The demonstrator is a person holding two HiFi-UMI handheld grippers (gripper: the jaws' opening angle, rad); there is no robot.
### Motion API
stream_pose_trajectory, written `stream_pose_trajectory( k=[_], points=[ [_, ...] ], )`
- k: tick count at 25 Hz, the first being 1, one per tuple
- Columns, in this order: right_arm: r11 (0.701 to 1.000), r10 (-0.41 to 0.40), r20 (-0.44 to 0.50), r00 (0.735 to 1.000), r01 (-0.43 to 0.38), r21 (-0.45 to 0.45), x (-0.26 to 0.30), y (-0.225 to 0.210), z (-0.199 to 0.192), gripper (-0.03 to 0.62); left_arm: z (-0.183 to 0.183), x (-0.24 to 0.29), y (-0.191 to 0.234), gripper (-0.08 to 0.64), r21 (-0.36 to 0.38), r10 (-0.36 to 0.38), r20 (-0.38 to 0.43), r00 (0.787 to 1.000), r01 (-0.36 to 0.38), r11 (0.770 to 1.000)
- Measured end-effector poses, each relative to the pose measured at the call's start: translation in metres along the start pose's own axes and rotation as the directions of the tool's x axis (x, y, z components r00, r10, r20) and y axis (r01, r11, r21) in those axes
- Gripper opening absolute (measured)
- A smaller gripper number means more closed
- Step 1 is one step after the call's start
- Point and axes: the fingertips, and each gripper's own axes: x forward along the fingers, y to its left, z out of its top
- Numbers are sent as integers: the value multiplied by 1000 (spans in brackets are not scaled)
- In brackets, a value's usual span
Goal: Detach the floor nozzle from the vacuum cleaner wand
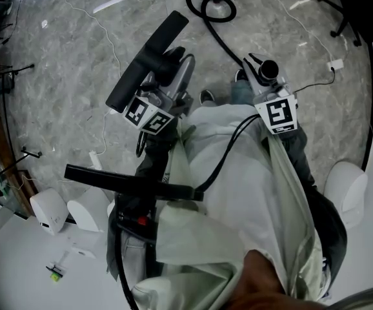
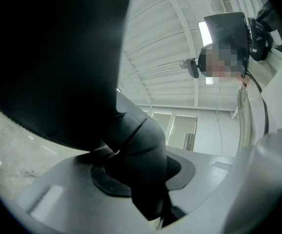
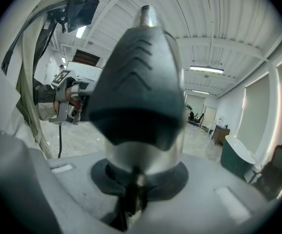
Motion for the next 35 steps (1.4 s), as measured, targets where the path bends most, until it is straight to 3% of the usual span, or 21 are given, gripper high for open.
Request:
stream_pose_trajectory(
  k=[35],
  points=[
    [1000,18,-1,1000,-18,7,2,7,-2,60,-8,3,-4,115,-49,-1,5,1000,2,999]
  ],
)
